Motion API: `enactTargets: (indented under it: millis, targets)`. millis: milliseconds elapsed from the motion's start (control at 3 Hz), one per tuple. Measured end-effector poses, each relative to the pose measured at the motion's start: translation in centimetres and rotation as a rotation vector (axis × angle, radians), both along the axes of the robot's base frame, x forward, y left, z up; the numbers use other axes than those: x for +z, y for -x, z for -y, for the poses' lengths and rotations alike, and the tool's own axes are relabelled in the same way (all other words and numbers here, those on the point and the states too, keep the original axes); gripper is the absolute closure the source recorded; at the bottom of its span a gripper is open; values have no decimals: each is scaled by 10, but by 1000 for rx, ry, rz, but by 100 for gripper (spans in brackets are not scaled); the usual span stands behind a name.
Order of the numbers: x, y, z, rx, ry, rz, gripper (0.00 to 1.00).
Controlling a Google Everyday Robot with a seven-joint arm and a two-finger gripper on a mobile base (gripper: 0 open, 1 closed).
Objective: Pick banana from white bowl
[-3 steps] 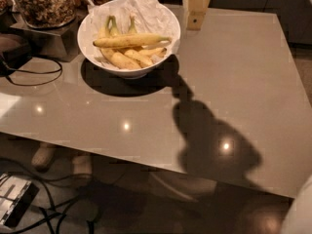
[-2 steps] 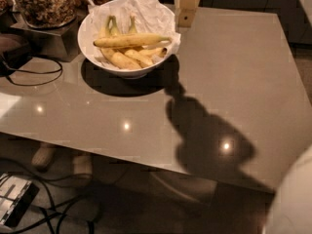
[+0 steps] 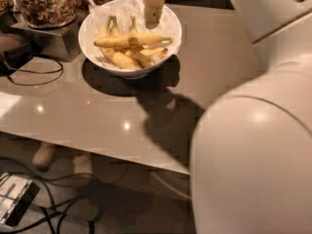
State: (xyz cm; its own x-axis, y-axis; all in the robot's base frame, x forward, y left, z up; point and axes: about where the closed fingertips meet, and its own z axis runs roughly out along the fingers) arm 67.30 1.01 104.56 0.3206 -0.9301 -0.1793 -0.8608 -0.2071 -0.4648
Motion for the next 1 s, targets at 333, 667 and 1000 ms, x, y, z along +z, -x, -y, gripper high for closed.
enactTargets:
  millis: [333,667,1000]
  targets:
    - [-16,-19,-21,32,2,-27,0]
    - [-29,-34,-34,48,-7,-45,8]
    - [-40,-45,-46,67,-17,-54,15]
